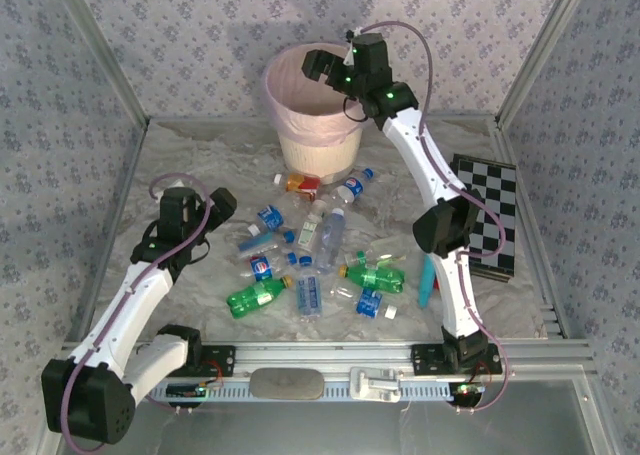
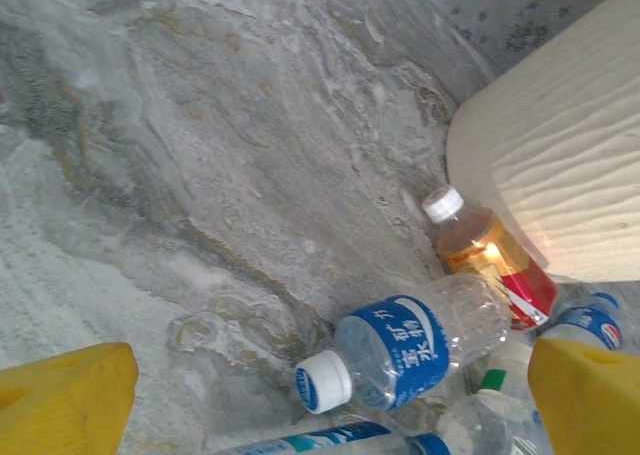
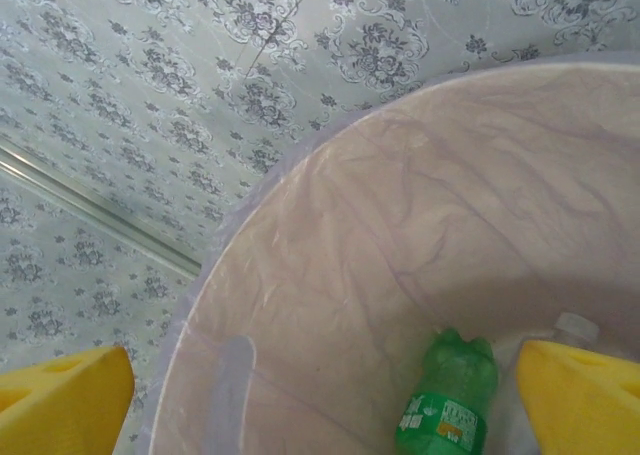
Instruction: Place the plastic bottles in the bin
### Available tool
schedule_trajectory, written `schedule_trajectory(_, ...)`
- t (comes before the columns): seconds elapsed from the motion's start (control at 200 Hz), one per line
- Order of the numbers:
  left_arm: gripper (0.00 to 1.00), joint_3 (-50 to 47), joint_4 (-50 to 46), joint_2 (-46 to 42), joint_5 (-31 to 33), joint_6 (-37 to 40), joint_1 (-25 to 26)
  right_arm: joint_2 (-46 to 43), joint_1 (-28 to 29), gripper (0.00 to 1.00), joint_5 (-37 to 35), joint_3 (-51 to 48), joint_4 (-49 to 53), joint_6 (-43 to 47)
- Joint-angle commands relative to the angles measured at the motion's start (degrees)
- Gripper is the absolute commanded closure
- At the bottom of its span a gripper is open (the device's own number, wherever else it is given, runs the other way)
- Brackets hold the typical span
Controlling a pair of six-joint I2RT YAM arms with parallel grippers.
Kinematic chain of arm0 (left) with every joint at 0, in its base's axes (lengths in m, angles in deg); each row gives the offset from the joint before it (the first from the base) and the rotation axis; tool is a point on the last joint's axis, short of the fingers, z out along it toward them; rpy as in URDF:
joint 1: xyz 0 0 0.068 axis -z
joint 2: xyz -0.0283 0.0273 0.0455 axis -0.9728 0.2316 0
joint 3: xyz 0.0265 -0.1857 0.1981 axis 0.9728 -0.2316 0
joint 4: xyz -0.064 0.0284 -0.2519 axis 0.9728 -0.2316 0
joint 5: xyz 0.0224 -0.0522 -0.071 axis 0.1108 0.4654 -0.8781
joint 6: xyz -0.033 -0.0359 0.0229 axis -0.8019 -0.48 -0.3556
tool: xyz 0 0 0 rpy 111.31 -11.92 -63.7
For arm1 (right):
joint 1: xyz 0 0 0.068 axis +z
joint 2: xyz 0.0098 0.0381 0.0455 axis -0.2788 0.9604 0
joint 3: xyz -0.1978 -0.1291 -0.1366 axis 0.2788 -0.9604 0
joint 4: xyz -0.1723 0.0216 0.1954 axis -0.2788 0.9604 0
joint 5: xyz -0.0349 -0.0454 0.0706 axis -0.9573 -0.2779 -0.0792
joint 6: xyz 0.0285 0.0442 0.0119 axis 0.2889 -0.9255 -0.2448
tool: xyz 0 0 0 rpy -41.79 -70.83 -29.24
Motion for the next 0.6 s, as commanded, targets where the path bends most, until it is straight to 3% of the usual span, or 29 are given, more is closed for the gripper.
schedule_trajectory(0.0, 0.00, 0.1, 3.3, 1.5, -4.4, 2.1, -0.5, -7.7, -0.3, 0.00, 0.3, -0.9, 2.8, 2.5)
schedule_trajectory(0.325, 0.00, 8.5, 2.1, 12.8, -12.4, 12.1, 0.5, -27.5, -0.9, 0.00, -2.5, -28.2, 0.0, 4.1)
schedule_trajectory(0.595, 0.00, 22.9, -10.6, 27.2, -12.8, 28.0, 4.9, -45.6, -4.4, 0.00, -8.1, -59.0, -7.5, 0.3)
